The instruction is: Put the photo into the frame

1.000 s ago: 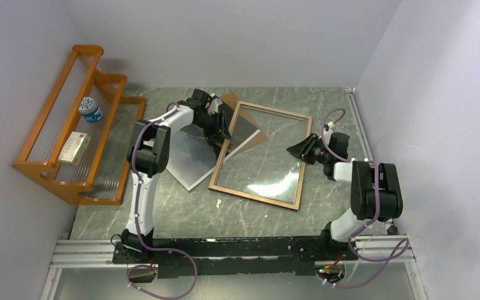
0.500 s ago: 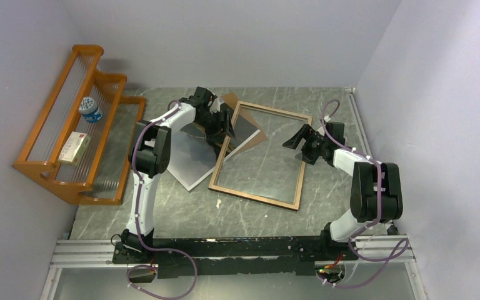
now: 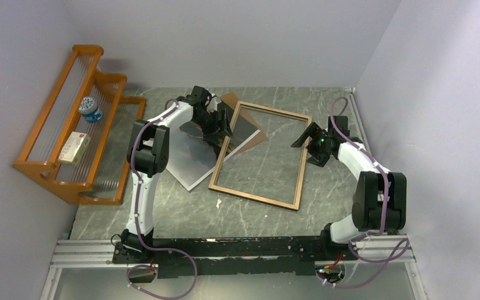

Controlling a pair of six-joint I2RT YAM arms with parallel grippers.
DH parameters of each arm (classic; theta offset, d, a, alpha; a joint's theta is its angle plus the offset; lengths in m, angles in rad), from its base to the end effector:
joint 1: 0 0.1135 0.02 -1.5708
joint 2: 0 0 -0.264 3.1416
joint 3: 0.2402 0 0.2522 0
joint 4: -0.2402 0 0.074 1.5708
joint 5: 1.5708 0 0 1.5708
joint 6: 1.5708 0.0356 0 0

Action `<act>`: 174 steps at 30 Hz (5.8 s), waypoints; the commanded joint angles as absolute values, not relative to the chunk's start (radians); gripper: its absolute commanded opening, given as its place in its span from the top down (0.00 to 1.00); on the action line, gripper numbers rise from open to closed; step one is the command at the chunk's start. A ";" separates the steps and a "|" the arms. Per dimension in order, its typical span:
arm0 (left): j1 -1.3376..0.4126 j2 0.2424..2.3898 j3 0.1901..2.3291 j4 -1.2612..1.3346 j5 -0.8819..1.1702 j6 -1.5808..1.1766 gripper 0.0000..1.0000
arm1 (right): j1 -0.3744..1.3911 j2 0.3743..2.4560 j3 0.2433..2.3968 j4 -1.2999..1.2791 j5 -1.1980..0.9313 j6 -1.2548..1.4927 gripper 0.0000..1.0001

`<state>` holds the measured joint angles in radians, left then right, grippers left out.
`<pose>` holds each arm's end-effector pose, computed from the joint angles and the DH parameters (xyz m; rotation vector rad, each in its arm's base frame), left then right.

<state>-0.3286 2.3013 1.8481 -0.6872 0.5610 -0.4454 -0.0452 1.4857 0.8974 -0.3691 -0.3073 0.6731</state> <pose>0.4540 -0.1748 0.1622 0.0126 2.8002 -0.9762 0.2969 -0.0027 0.2023 0.7884 2.4600 0.6324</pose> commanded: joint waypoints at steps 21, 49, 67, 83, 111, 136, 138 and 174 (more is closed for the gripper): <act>-0.342 2.289 1.814 -0.651 0.700 -0.443 0.36 | -0.049 1.593 0.865 -0.212 -0.296 0.670 0.07; -0.442 2.263 1.863 -0.688 0.531 -0.431 0.26 | -0.137 1.424 0.868 -0.312 0.065 0.735 0.12; -0.200 1.814 1.444 -0.686 0.206 -0.410 0.24 | 0.347 1.311 0.836 -0.028 -0.089 1.189 0.22; -0.049 1.739 1.227 -0.616 0.201 -0.439 0.37 | 0.819 1.876 1.191 -0.085 -0.047 1.469 0.29; -0.048 1.901 1.240 -0.677 0.168 -0.436 0.56 | 0.904 2.039 1.013 0.661 0.049 1.425 0.46; -0.048 1.910 1.253 -0.691 0.186 -0.433 0.56 | 0.903 1.995 0.901 0.869 0.083 1.418 0.43; -0.048 1.910 1.255 -0.690 0.189 -0.433 0.56 | 0.904 1.993 0.898 0.878 0.078 1.412 0.39; -0.045 1.652 1.332 -0.749 0.057 -0.472 0.40 | 0.895 2.099 0.983 0.849 -0.079 1.659 1.00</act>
<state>-0.0490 1.7435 1.2675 -0.7227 0.1196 -0.4480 0.8997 2.1094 0.9398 0.8169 -0.0162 1.6268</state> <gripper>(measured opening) 0.546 0.018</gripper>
